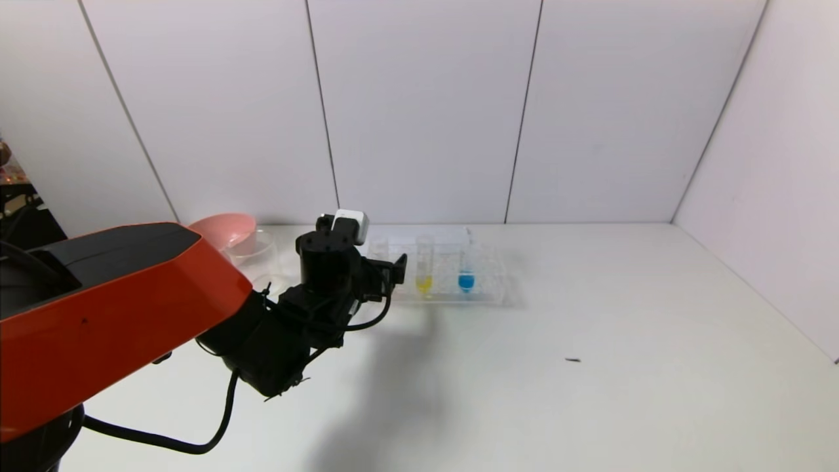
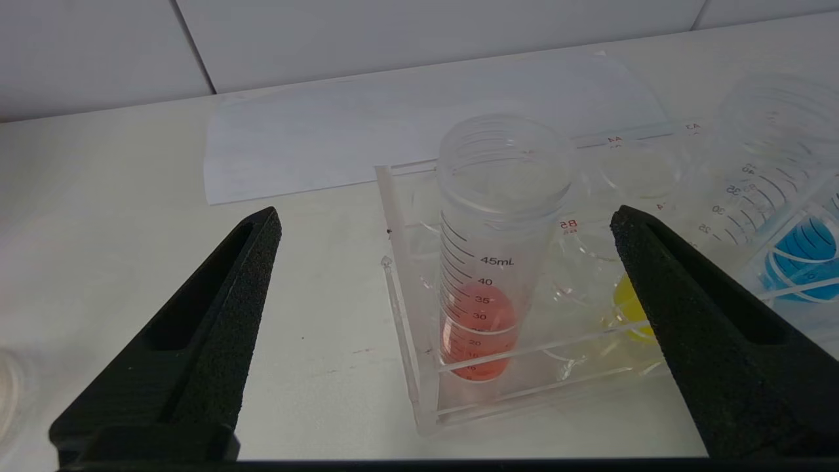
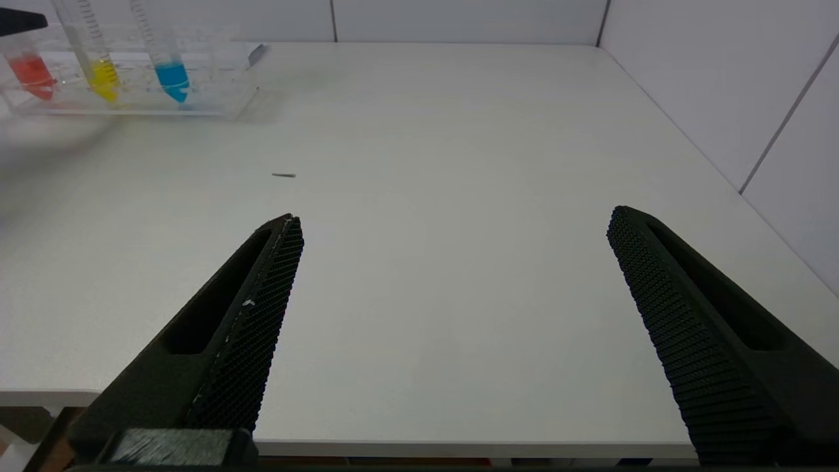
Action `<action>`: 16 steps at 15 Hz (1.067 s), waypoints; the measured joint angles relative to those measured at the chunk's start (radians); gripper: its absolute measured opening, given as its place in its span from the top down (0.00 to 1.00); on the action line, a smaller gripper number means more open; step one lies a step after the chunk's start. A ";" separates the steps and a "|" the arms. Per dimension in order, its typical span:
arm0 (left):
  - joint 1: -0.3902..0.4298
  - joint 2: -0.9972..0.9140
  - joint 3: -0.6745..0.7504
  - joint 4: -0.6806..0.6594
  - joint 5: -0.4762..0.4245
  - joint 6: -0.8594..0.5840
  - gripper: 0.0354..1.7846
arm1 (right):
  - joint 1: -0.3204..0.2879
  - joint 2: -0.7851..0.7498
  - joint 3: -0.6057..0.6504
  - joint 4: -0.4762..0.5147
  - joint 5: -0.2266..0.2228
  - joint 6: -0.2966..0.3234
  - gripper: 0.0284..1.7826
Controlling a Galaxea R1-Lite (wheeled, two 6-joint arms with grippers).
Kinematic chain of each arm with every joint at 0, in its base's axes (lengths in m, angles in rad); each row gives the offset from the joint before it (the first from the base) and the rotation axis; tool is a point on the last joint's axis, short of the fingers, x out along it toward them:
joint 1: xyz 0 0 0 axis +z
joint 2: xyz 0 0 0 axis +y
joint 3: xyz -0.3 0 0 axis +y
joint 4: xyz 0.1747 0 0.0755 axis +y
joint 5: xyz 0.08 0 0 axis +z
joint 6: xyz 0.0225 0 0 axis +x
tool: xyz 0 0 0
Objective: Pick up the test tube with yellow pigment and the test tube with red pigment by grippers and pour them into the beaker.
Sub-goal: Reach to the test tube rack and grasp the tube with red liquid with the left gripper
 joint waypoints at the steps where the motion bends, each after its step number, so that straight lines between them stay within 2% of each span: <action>1: 0.000 0.001 -0.005 0.003 -0.001 -0.001 0.01 | 0.000 0.000 0.000 0.000 0.000 0.000 0.05; 5: 0.001 0.012 -0.016 0.004 -0.003 -0.003 0.02 | 0.000 0.000 0.000 0.000 0.000 0.000 0.05; 7: 0.001 0.016 -0.019 0.016 -0.004 -0.003 0.08 | 0.000 0.000 0.000 0.000 0.000 0.000 0.05; 10: 0.002 0.019 -0.021 0.017 -0.007 -0.002 0.28 | 0.000 0.000 0.000 0.000 0.000 0.000 0.05; 14: 0.001 0.020 -0.021 0.017 -0.010 -0.002 0.69 | 0.000 0.000 0.000 0.000 0.000 0.000 0.05; 15: 0.001 0.021 -0.021 0.017 -0.011 -0.001 0.75 | 0.001 0.000 0.000 0.000 0.000 0.000 0.05; 16: 0.001 0.021 -0.021 0.017 -0.011 -0.001 0.77 | 0.000 0.000 0.000 0.000 0.000 0.000 0.05</action>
